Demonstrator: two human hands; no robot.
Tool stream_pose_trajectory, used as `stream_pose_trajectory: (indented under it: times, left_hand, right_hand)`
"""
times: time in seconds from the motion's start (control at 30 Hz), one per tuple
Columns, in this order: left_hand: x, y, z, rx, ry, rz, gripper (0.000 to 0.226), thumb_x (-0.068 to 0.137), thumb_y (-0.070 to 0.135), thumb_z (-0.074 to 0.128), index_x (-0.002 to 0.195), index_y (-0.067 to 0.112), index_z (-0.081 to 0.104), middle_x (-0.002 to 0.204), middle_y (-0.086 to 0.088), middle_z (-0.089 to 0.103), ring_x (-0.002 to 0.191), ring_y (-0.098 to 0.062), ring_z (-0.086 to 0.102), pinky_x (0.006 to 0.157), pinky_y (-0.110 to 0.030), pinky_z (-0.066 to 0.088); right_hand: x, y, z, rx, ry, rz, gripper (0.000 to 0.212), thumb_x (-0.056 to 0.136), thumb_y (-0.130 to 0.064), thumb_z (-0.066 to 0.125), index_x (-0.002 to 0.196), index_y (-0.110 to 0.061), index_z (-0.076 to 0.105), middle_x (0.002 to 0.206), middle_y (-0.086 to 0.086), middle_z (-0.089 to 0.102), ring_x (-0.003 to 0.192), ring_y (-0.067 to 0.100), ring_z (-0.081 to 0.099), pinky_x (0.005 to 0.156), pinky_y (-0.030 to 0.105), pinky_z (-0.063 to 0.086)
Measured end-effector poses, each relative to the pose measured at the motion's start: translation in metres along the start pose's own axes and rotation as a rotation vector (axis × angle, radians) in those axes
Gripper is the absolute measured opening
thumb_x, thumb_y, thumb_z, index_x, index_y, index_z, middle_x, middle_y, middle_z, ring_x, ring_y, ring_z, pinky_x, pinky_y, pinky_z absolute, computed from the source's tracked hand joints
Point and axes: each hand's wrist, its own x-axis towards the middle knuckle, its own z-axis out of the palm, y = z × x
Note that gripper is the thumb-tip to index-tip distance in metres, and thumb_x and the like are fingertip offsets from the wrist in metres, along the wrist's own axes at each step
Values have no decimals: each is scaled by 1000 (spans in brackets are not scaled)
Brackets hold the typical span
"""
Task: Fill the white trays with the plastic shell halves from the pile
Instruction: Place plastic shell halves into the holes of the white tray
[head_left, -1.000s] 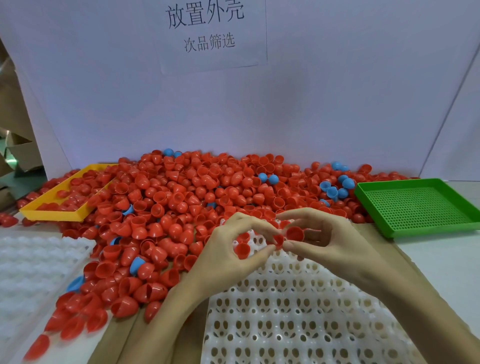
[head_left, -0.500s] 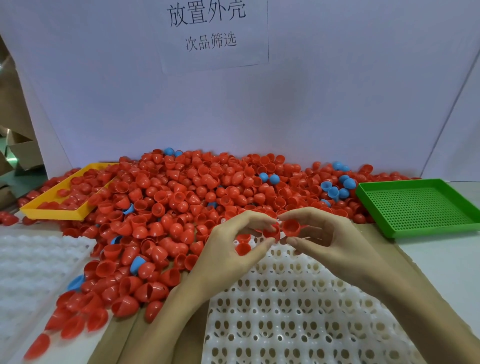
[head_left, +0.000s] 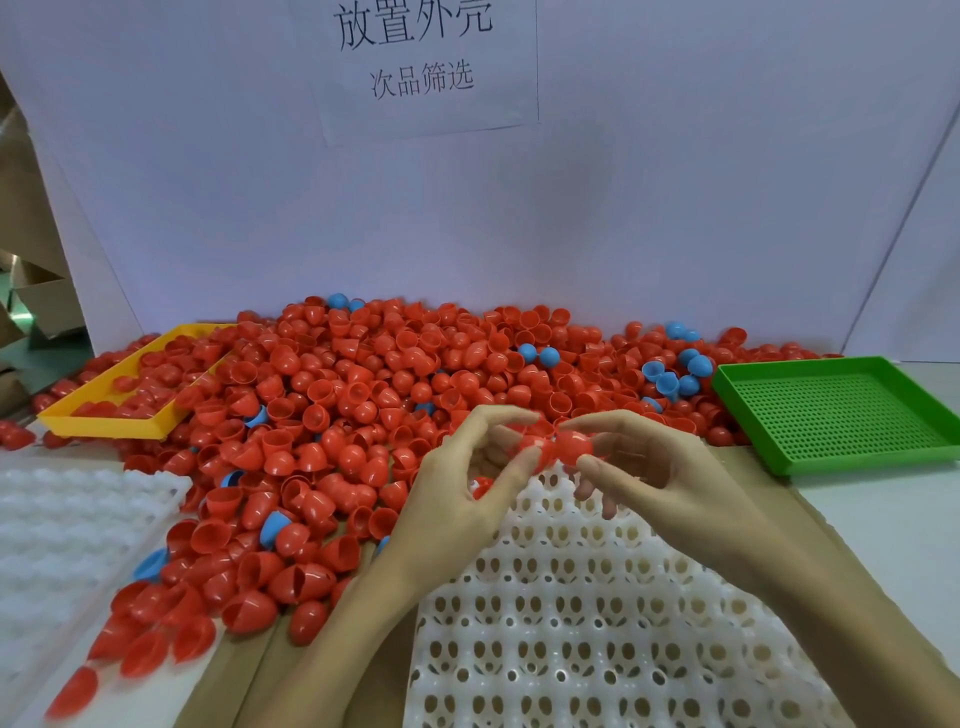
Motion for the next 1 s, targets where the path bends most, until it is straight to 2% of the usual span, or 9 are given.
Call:
stream_pose_trajectory:
  times: [0.07,0.13,0.2,0.33,0.4,0.53,0.67,0.87,1.0]
  left_hand:
    - [0,0,1,-8,-15,-62,17,108,31,57,120,31,69,97,7,72,90,-17,72,81,-32,59]
    - [-1,1,2,-17,-44,-91,19,109,34,54,118,28,69,92,5,71,80,-15,70,74,-26,57]
    - [-1,1,4,-33,-69,-109,22,109,35,52,116,25,70,88,2,71,75,-14,68,72,-25,55]
    - [-2,1,4,-33,-94,-105,27,108,46,49,117,28,68,85,1,72,73,-12,69,69,-27,56]
    - [-2,0,4,14,-126,-84,27,103,51,59,125,36,60,94,6,72,81,-12,72,73,-25,57]
    - [-2,-3,7,122,-110,38,33,100,36,71,128,41,55,105,14,70,99,-14,71,78,-22,57]
    - [-3,-1,11,25,13,83,29,105,23,64,128,35,51,88,5,73,85,-21,74,72,-28,59]
    - [-6,-3,11,160,73,102,14,102,24,68,102,29,55,72,2,68,65,-21,71,61,-40,58]
    - [-6,-2,11,239,121,141,26,100,23,72,98,31,47,86,6,67,75,-14,71,60,-28,58]
  right_hand:
    - [0,-1,0,29,-14,4,40,93,-26,75,131,-31,66,102,5,75,87,23,76,70,30,60]
    - [-1,-2,1,30,-31,-7,44,93,-23,76,134,-33,64,104,6,73,88,27,76,71,31,61]
    - [-1,-3,1,-2,-40,-23,35,94,-24,75,128,-32,69,104,2,74,88,26,76,71,31,61]
    - [0,-2,1,-62,-8,0,18,100,-30,67,116,-28,74,95,0,77,82,23,77,69,28,60]
    - [0,-2,1,-37,9,37,19,101,-31,63,114,-24,75,94,3,78,80,24,77,67,27,59]
    - [0,-3,1,41,-26,139,30,104,-39,53,107,-17,74,92,8,80,76,29,78,64,26,59]
    - [0,-4,3,76,-150,224,40,104,-50,50,101,-15,69,90,12,80,75,34,78,61,24,56]
    - [-2,-3,11,40,-247,228,32,105,-51,52,101,-27,72,91,9,81,74,31,78,60,24,57]
    - [-1,-2,10,25,-202,240,41,105,-48,50,103,-12,69,88,9,81,71,32,78,58,24,56]
